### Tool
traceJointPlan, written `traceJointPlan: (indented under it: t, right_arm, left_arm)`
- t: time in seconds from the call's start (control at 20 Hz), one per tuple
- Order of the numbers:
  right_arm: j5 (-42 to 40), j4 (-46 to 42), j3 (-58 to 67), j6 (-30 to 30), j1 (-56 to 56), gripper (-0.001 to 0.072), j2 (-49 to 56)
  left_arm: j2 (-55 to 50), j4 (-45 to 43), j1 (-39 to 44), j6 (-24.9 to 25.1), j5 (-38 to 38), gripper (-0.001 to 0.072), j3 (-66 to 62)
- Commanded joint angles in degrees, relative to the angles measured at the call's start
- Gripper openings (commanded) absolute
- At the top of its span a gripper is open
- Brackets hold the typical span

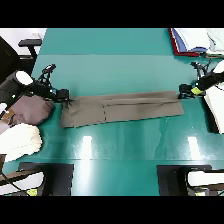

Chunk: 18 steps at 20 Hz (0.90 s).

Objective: Fold the shirts.

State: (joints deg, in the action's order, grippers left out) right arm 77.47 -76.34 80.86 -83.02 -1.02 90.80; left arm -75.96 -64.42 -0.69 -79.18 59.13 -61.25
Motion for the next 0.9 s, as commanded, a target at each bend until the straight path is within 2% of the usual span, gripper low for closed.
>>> traceJointPlan:
  t: [0.0, 0.05, 0.1, 0.35, 0.4, 0.45, 0.55, 0.85]
  right_arm:
    - [0.11, 6.71, 4.26, 1.25, -0.46, 0.0216, 4.17]
    - [-0.09, 9.14, 4.52, 2.60, -1.31, 0.0383, 4.07]
    - [0.83, 11.43, 5.16, 4.28, -1.95, 0.0452, 4.07]
    - [5.01, 12.81, 1.25, 9.62, -10.05, 0.0464, 1.25]
    - [4.98, 12.98, -0.66, 9.68, -12.31, 0.0499, 0.92]
    - [5.09, 14.01, -2.45, 10.12, -14.34, 0.0565, 0.96]
    - [5.25, 16.74, -5.51, 10.78, -18.03, 0.0579, 2.36]
    - [4.31, 26.93, -8.31, 14.80, -18.84, 0.0573, 9.38]
  left_arm:
    - [-1.64, 0.63, -0.02, -2.45, -2.51, 0.0480, -2.27]
    - [-1.64, 0.74, -0.02, -3.52, -2.03, 0.0502, -3.17]
    - [-1.64, 0.83, 0.00, -3.52, -1.27, 0.0504, -4.20]
    - [-1.66, 3.58, 0.00, -3.34, 3.41, 0.0503, -7.74]
    - [-1.64, 4.42, 0.00, -3.32, 3.06, 0.0502, -7.74]
    - [-1.66, 5.75, 0.00, -3.34, 2.51, 0.0486, -7.74]
    - [-1.66, 8.81, 0.00, -2.40, 2.10, 0.0028, -7.74]
    - [-1.79, 11.04, 8.70, -2.03, -2.91, 0.0030, -7.74]
